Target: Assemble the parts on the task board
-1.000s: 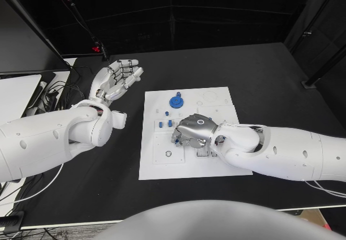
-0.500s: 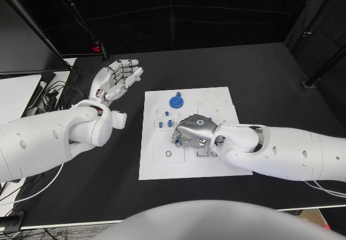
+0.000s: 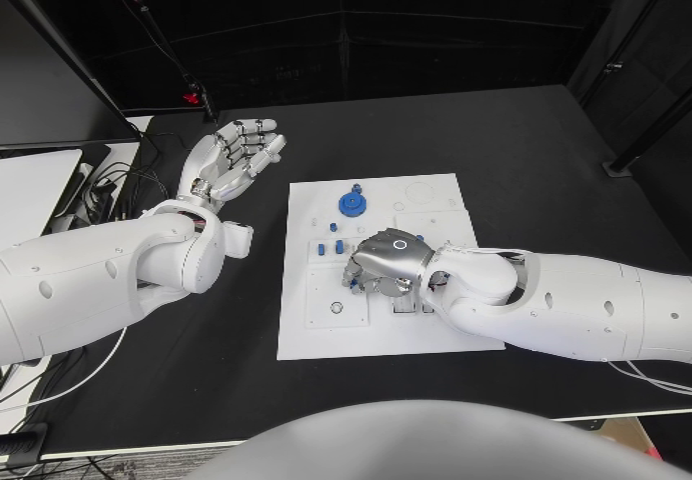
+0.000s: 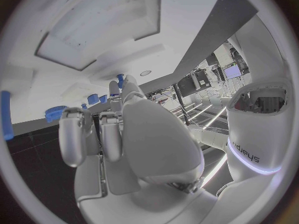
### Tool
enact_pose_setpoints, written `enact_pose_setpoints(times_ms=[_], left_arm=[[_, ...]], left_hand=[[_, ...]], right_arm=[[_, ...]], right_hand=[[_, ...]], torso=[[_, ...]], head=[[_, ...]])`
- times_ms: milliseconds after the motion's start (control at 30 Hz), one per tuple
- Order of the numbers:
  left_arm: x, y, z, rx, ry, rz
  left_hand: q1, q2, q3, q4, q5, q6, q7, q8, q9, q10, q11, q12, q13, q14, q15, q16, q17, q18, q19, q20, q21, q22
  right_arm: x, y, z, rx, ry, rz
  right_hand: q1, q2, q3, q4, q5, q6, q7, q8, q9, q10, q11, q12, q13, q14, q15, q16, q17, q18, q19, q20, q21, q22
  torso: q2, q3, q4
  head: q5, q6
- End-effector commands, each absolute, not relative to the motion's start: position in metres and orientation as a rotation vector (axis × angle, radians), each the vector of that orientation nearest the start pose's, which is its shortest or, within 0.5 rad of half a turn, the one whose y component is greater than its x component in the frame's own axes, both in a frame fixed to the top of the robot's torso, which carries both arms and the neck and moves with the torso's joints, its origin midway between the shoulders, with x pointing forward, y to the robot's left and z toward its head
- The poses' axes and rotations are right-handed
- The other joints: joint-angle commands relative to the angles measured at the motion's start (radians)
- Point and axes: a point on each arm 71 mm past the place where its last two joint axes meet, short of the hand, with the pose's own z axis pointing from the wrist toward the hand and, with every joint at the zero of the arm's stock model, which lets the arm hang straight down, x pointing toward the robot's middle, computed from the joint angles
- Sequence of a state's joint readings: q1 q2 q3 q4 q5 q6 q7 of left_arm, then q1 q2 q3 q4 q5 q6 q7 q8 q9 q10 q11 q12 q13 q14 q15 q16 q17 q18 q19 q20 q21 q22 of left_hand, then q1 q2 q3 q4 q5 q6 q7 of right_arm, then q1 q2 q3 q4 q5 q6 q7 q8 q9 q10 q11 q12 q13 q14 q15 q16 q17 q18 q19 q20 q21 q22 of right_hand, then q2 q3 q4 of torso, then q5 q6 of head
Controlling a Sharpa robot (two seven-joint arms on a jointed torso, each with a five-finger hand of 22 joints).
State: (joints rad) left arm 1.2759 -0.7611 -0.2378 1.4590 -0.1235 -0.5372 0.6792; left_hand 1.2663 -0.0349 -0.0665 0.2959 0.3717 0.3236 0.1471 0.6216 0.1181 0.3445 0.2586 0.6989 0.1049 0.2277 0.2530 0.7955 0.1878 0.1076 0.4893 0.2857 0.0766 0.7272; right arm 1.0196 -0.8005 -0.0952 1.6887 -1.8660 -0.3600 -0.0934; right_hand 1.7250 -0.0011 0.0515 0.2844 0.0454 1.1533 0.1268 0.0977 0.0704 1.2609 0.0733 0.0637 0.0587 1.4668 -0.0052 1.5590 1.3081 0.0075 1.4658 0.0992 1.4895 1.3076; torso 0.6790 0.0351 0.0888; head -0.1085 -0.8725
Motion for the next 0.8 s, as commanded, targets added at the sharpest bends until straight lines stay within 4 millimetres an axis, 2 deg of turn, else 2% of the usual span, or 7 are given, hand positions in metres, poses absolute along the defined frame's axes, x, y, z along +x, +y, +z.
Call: enact_pose_setpoints(times_ms=[33,500,800], left_arm=[[0.4860,0.1965,-0.1820,-0.663,1.152,-1.486],[0.4863,0.1964,-0.1823,-0.664,1.154,-1.486],[0.4862,0.1968,-0.1824,-0.665,1.154,-1.485]], left_hand=[[0.001,0.011,0.003,-0.002,0.004,-0.007,0.148,0.006,-0.001,-0.009,-0.002,0.007,-0.001,0.003,-0.001,0.007,-0.001,-0.008,0.006,0.003,0.005,-0.002],[0.000,0.013,0.003,-0.002,0.004,-0.008,0.148,0.007,-0.002,-0.009,-0.002,0.008,-0.002,0.003,-0.001,0.008,-0.002,-0.008,0.006,0.003,0.005,-0.002],[0.000,0.013,0.003,-0.002,0.004,-0.008,0.148,0.007,-0.002,-0.009,-0.002,0.008,-0.002,0.003,-0.001,0.008,-0.002,-0.008,0.006,0.003,0.005,-0.002]], right_arm=[[0.3905,-0.1236,-0.2558,-0.595,1.618,0.753],[0.3908,-0.1245,-0.2561,-0.593,1.620,0.750],[0.3906,-0.1241,-0.2558,-0.591,1.617,0.751]], right_hand=[[-0.001,-0.014,0.006,0.001,0.004,-0.005,0.006,-0.007,-0.002,-0.011,0.000,-0.004,0.001,0.099,0.008,0.002,0.240,0.017,0.051,0.009,-0.007,0.224],[-0.032,-0.032,-0.001,0.006,0.004,-0.018,0.008,-0.021,-0.003,-0.029,0.005,-0.004,0.001,0.096,0.012,-0.005,0.224,0.020,0.046,0.014,-0.017,0.220],[-0.055,-0.040,-0.005,0.006,0.003,-0.031,0.015,-0.030,-0.003,-0.040,0.010,-0.004,0.001,0.094,0.015,-0.009,0.216,0.021,0.043,0.017,-0.023,0.218]], torso=[[0.000,-0.0001,-0.0001],[0.000,0.0007,0.0007],[0.000,-0.0005,-0.0009]], head=[[0.000,0.000],[0.001,0.000],[0.001,0.000]])
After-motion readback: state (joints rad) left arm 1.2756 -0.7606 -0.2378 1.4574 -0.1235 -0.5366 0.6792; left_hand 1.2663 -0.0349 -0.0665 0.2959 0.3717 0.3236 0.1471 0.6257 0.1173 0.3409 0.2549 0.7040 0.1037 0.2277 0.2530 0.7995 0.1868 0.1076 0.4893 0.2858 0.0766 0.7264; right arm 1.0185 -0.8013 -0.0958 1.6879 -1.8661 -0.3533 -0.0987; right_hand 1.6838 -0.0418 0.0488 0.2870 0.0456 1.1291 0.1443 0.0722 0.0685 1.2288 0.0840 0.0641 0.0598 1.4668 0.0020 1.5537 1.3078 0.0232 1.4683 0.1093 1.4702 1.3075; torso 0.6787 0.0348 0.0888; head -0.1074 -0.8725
